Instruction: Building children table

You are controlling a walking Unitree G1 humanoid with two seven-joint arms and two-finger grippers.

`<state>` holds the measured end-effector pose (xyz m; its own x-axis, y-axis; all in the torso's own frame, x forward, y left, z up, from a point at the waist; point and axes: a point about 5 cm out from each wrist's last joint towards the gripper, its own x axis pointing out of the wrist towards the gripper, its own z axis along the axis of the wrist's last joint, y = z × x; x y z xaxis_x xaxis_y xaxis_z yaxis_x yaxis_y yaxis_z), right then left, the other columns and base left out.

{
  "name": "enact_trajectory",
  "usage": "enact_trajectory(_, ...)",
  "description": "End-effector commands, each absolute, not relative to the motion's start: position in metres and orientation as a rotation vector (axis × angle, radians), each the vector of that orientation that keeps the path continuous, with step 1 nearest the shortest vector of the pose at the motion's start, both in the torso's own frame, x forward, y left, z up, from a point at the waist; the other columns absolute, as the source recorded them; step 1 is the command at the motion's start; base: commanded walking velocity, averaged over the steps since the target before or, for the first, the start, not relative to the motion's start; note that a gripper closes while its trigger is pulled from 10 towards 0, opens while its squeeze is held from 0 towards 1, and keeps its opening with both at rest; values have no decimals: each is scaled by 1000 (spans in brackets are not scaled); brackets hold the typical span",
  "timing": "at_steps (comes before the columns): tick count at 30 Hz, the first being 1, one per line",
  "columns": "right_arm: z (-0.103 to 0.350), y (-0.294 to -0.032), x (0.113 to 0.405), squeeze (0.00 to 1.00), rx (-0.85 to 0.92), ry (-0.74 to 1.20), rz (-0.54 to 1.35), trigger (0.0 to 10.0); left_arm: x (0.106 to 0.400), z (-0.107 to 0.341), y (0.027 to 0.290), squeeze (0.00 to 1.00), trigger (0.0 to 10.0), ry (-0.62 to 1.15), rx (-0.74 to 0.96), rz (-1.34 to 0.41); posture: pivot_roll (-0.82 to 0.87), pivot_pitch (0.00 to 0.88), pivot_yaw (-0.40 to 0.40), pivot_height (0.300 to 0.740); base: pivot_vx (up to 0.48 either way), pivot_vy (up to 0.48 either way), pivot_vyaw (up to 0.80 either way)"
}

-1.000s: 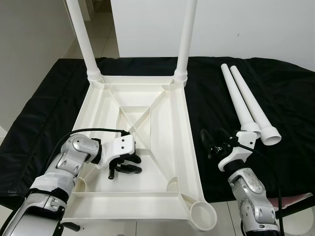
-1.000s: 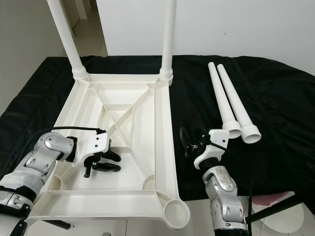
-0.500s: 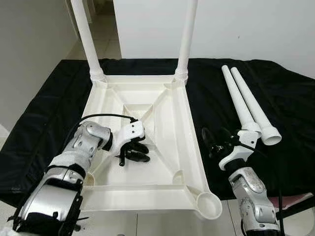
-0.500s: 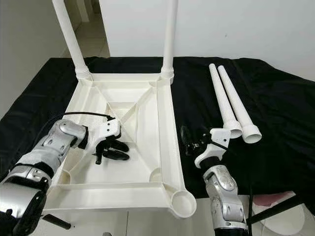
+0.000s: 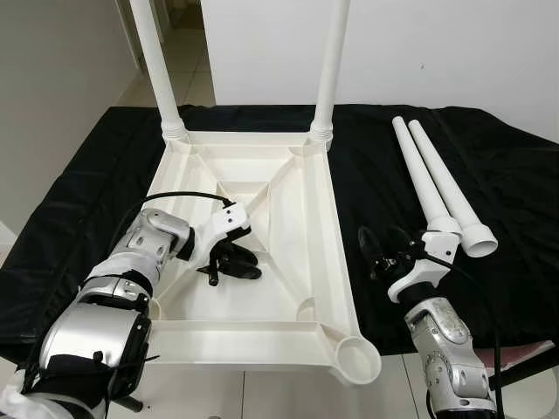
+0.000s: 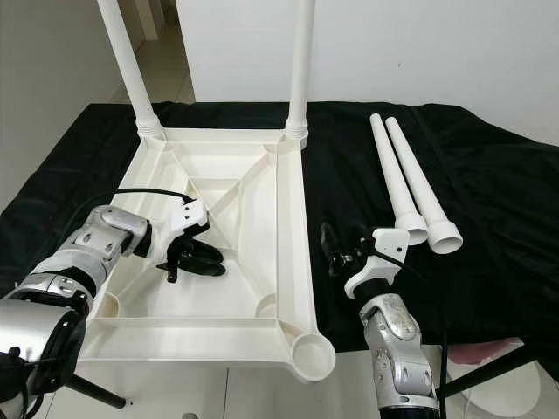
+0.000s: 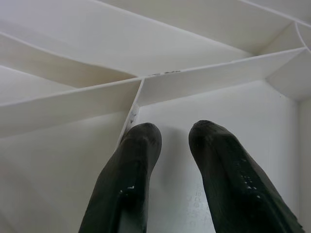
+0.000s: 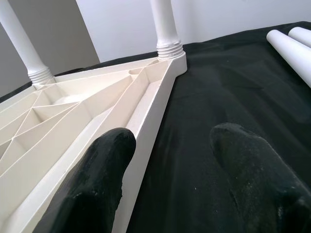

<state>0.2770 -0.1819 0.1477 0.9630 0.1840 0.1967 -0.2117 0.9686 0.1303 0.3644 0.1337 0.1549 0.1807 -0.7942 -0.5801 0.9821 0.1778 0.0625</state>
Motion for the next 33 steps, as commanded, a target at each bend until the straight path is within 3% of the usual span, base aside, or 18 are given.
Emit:
enact_trajectory(1, 145, -181, 274, 0, 157, -177, 197, 10000, 402, 173, 167, 0, 10000, 191, 584, -383, -42, 56, 66, 740, 0, 0, 0)
enact_trajectory(7, 144, -183, 271, 0, 158, -172, 186, 10000, 394, 169, 156, 0, 10000, 166, 514, -571, -42, 64, 69, 740, 0, 0, 0)
enact_trajectory(9, 143, -182, 270, 0, 159, -168, 188, 10000, 378, 163, 143, 0, 10000, 125, 454, -836, -39, 69, 69, 740, 0, 0, 0)
enact_trajectory(12, 142, -181, 270, 0, 159, -165, 192, 10000, 359, 157, 136, 0, 10000, 81, 465, -1063, -35, 72, 66, 740, 0, 0, 0)
enact_trajectory(16, 142, -181, 270, 0, 158, -163, 195, 10000, 353, 155, 135, 4, 10000, 107, 444, -1103, -28, 75, 65, 740, 0, 0, 0)
enact_trajectory(17, 142, -181, 270, 0, 157, -162, 197, 10000, 349, 154, 135, 1000, 10000, 117, 430, -1131, -23, 76, 59, 740, 0, 0, 0)
enact_trajectory(29, 140, -180, 271, 0, 155, -145, 219, 10000, 292, 150, 126, 992, 10000, 101, 505, -1366, 6, 103, 37, 740, 0, 0, 0)
enact_trajectory(30, 140, -180, 271, 0, 156, -144, 221, 10000, 288, 150, 126, 0, 10000, 111, 493, -1386, 6, 105, 37, 740, 0, 0, 0)
enact_trajectory(33, 141, -180, 271, 0, 156, -141, 223, 10000, 278, 151, 126, 0, 10000, 122, 493, -1411, 8, 108, 34, 740, 0, 0, 0)
